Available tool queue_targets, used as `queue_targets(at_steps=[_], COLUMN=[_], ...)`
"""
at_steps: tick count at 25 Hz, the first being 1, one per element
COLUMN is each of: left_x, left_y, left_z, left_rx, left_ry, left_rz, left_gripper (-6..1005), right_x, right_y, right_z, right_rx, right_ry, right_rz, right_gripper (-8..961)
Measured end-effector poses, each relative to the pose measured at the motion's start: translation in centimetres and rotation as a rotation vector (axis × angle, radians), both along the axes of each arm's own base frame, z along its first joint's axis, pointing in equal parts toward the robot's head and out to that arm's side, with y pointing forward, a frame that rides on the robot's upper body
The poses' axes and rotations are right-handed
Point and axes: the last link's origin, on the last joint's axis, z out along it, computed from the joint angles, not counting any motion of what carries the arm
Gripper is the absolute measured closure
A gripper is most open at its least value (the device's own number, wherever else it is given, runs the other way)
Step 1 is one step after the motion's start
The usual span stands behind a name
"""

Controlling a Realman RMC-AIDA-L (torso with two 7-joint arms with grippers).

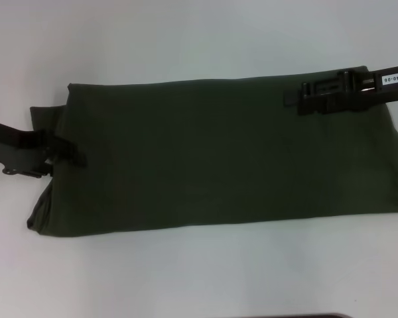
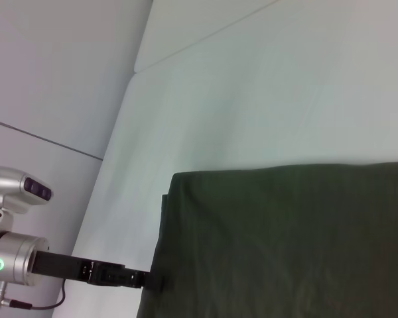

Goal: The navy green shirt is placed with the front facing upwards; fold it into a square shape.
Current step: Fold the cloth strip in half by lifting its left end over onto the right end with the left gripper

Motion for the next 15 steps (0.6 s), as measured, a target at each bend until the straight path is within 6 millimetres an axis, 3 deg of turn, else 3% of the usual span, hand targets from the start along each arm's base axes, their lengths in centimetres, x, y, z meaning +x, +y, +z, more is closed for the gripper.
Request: queue_targets(at_steps=[7, 12, 15], left_x=[0.69, 0.86, 0.86], left_y=[0.35, 0.42, 0.41], left_z=[-0.09, 0.11, 0.18], left_rx=[-0.015, -0.02, -0.024], left_ry=[-0.001, -0.003, -0.001], left_rz=[-0.048, -0.063, -0.07], left_gripper=[457, 669, 893], right_x=[-0.02, -0.05, -0.05], right_y=[0.01, 0.04, 0.06], right_z=[0.0, 0.0, 0.01], right_rx=[0.0, 0.0, 0.0], right_ry=[0.0, 0.0, 0.0], right_rz=[-0.002, -0.001, -0.003], right_gripper=[280, 279, 280])
